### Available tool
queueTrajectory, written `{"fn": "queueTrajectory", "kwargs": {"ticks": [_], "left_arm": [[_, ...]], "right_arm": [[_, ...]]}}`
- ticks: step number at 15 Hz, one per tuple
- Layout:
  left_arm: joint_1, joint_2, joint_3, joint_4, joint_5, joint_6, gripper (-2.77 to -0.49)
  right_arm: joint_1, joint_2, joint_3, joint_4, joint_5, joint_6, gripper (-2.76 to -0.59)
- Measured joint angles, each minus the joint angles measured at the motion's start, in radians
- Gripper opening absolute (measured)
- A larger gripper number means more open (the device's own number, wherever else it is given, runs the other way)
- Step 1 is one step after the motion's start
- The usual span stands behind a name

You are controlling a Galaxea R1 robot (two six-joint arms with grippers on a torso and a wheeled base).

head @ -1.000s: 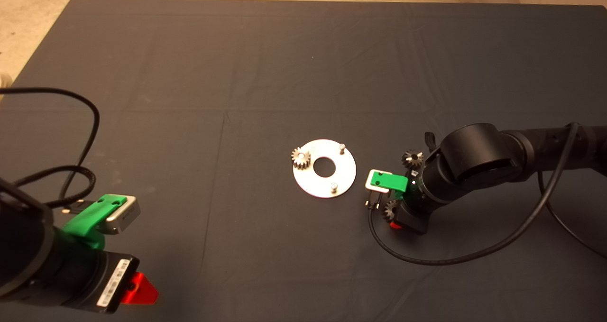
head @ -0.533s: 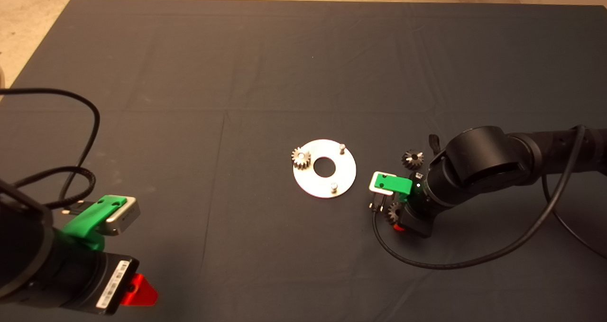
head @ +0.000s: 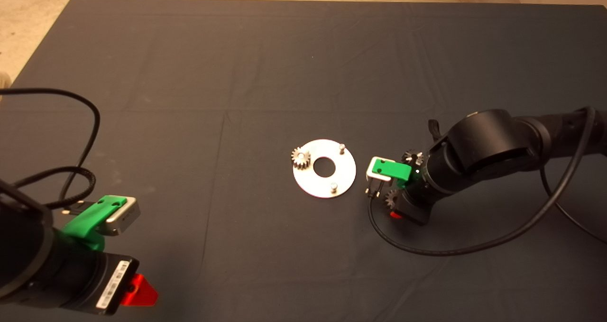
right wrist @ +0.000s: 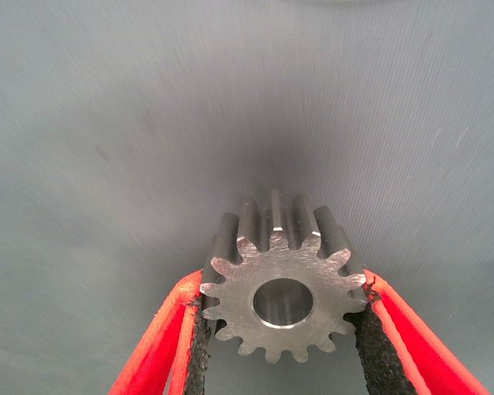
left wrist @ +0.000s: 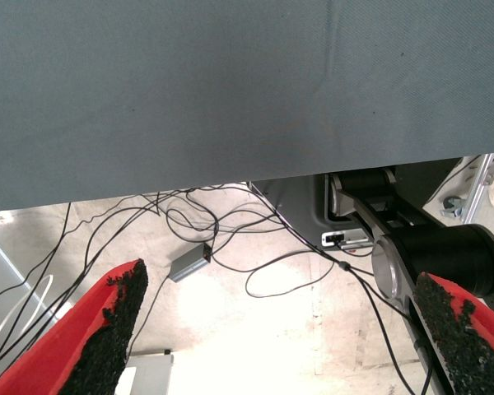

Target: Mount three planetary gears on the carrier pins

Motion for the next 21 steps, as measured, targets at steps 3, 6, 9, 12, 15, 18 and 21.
{"fn": "queueTrajectory", "kwargs": {"ticks": [3, 6, 9, 12, 15, 18, 21], "left_arm": [[0.000, 0.000, 0.000, 0.000, 0.000, 0.001, -0.95], [0.000, 0.003, 0.000, 0.000, 0.000, 0.001, -0.95], [0.000, 0.003, 0.000, -0.001, 0.000, 0.001, -0.95], [0.000, 0.006, 0.000, -0.001, 0.000, 0.004, -0.95], [0.000, 0.009, 0.000, -0.001, 0.000, 0.004, -0.95], [0.000, 0.009, 0.000, -0.001, 0.000, 0.007, -0.95], [0.000, 0.009, 0.000, -0.001, 0.000, 0.007, -0.95]], "right_arm": [[0.041, 0.049, -0.021, 0.064, 0.002, 0.009, -2.28], [0.064, 0.113, -0.078, 0.097, 0.000, 0.015, -2.29], [0.067, 0.192, -0.168, 0.125, 0.000, 0.016, -2.29], [0.068, 0.261, -0.264, 0.130, 0.001, 0.016, -2.29], [0.072, 0.312, -0.329, 0.138, 0.001, 0.015, -2.29], [0.073, 0.341, -0.357, 0.141, 0.002, 0.015, -2.29], [0.073, 0.357, -0.370, 0.141, 0.003, 0.014, -2.29]]}}
